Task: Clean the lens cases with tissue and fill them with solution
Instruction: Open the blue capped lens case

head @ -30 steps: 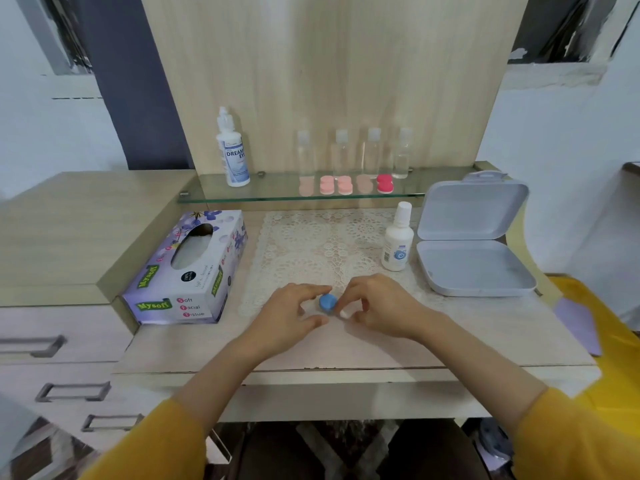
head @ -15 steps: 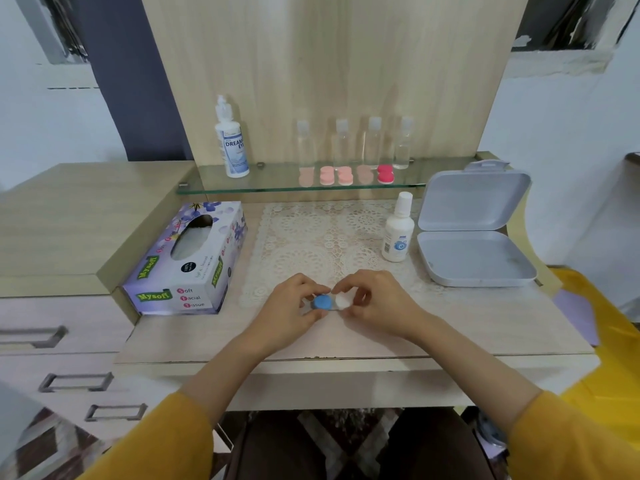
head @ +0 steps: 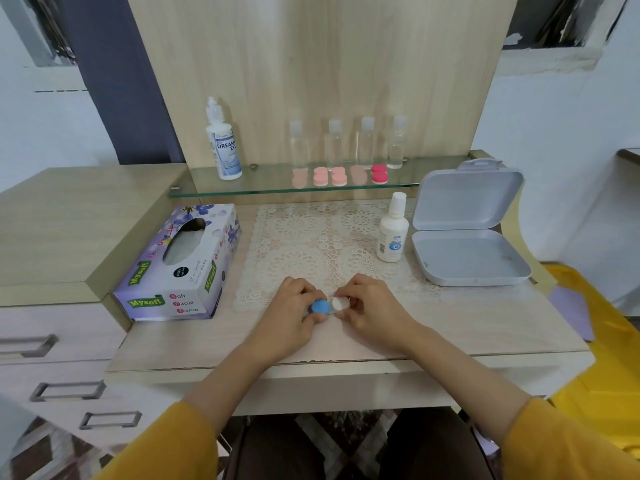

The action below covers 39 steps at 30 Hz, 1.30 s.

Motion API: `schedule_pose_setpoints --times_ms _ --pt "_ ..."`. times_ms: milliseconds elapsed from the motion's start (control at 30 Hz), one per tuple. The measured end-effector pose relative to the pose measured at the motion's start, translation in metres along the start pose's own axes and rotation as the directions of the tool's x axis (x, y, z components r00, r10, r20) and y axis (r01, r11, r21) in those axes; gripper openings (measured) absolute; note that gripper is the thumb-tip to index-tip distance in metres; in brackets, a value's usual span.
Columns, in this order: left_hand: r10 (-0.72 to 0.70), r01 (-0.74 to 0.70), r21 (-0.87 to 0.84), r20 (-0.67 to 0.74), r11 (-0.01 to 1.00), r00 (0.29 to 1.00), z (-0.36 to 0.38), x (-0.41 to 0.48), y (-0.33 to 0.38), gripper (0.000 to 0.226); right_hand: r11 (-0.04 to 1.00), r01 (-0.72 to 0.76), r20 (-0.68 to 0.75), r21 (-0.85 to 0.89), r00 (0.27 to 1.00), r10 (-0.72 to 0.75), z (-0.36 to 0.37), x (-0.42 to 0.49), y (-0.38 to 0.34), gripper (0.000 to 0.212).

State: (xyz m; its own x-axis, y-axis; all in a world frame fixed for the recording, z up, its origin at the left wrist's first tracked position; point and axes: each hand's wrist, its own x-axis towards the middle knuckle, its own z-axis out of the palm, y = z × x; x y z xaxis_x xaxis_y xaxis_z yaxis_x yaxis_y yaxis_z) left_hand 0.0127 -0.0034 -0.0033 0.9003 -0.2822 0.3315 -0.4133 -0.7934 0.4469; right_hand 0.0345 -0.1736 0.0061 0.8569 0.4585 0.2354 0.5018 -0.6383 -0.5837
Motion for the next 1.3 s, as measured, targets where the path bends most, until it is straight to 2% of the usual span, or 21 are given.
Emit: schedule_pose_setpoints --times_ms 100,233,300,400,533,633,767,867,1067,1300 --pt "-0.032 0.032 -0.013 -0.067 0.999 0.997 0.005 -0.002 0.000 0.025 1.000 0.014 -0.005 -0.007 1.000 -0.014 0.001 -0.001 0.000 0.016" --pt "-0.165 0.155 -0.086 -0.134 0.984 0.977 0.005 -0.001 0.000 0.033 0.999 0.031 -0.016 -0.011 0.999 -0.031 0.001 -0.002 0.001 0.018" --pt "-0.185 0.169 -0.152 -0.099 0.974 0.978 0.001 -0.001 0.000 0.039 0.999 0.032 -0.011 -0.003 0.999 -0.032 0.000 -0.002 0.000 0.019" --pt "-0.116 0.115 -0.245 0.010 0.963 0.993 -0.004 -0.001 -0.001 0.042 0.999 0.033 -0.003 0.011 0.999 -0.033 0.000 -0.001 0.002 0.019" --pt "-0.141 0.131 -0.223 -0.029 0.966 0.990 -0.005 0.001 0.000 0.034 0.999 0.028 -0.001 0.022 1.000 -0.028 0.000 -0.001 0.003 0.018" --pt "-0.169 0.158 -0.214 -0.036 0.964 0.985 -0.003 0.002 -0.001 0.036 0.999 0.032 0.002 0.024 0.999 -0.032 -0.001 0.000 0.002 0.018" --pt "-0.090 0.093 -0.274 0.023 0.957 0.996 -0.006 -0.002 -0.002 0.039 0.999 0.041 0.001 0.020 0.999 -0.041 -0.001 0.000 0.003 0.016" --pt "-0.015 0.025 -0.225 0.046 0.974 0.999 -0.005 -0.006 -0.003 0.040 1.000 0.024 0.002 0.017 1.000 -0.025 -0.001 0.001 0.004 0.017" --pt "-0.065 0.064 -0.056 -0.015 0.996 0.998 -0.001 -0.002 -0.002 0.036 1.000 0.003 -0.002 0.023 1.000 -0.003 -0.002 -0.003 0.001 0.019" --pt "-0.184 0.170 -0.118 -0.121 0.978 0.975 -0.007 0.004 0.001 0.029 0.998 -0.043 0.004 0.043 0.999 0.043 -0.003 -0.001 -0.001 0.019"
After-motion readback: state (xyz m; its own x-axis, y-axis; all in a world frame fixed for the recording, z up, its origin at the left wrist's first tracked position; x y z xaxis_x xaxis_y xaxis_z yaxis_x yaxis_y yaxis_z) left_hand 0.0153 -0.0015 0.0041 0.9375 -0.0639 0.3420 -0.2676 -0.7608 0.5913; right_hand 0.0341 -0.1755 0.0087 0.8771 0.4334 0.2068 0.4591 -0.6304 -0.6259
